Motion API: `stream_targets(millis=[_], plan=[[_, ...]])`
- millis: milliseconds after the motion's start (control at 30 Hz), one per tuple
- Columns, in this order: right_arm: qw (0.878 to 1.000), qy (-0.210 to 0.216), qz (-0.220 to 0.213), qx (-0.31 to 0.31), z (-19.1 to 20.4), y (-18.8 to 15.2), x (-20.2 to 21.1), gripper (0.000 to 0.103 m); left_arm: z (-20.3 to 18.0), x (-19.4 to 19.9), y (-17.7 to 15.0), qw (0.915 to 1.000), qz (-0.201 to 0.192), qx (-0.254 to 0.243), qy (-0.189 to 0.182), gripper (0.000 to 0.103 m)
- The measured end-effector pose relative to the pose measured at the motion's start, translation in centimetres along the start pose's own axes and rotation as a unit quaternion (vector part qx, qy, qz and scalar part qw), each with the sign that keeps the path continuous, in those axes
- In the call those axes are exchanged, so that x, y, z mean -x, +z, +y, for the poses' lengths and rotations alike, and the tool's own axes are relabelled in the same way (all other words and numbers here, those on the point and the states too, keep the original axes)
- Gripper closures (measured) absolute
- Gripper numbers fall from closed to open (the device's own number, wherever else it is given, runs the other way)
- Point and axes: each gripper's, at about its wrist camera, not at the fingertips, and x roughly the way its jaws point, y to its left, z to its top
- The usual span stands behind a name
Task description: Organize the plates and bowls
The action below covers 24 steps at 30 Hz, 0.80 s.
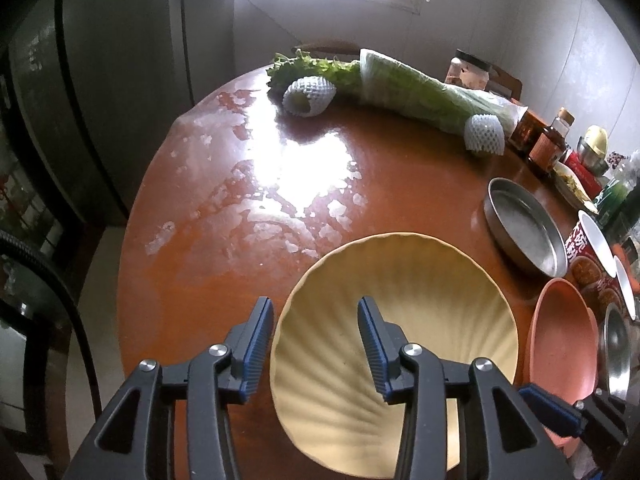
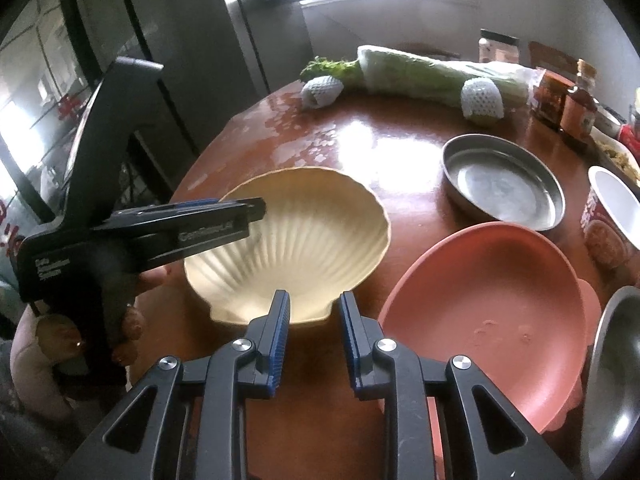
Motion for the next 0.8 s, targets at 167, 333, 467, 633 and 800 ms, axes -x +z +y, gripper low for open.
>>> stream_targets(millis=[167, 333, 467, 633, 800], plan=[[1.000, -0.005, -0.013, -0.009, -0.5, 0.0, 0.9, 0.075, -0.2, 1.1, 0.0, 0.9999, -0.015, -0.001, 0.006, 0.055], [0.999, -0.009, -0.029, -0.014, -0.8, -0.1, 2.2, 0.070, -0.5, 2.7, 0.1, 0.9994, -0.032, 0.000, 0.012, 0.051], [0.999, -0.010, -0.044, -0.022, -1.2, -0.2, 3.5, 0.068, -1.1, 4.1, 0.1, 0.9989, -0.046, -0.006, 0.009, 0.050], [0.997, -0.018, -0.064, -0.032, -2.0, -0.6, 5.6, 0.067, -2.7, 5.9, -0.3, 0.9979, -0.061, -0.022, -0.004, 0.050], [0.995, -0.029, -0.085, -0.036, -2.7, -1.3, 8.0, 0.067, -4.7, 7.9, -0.9, 0.9960, -0.077, -0.041, -0.016, 0.050]])
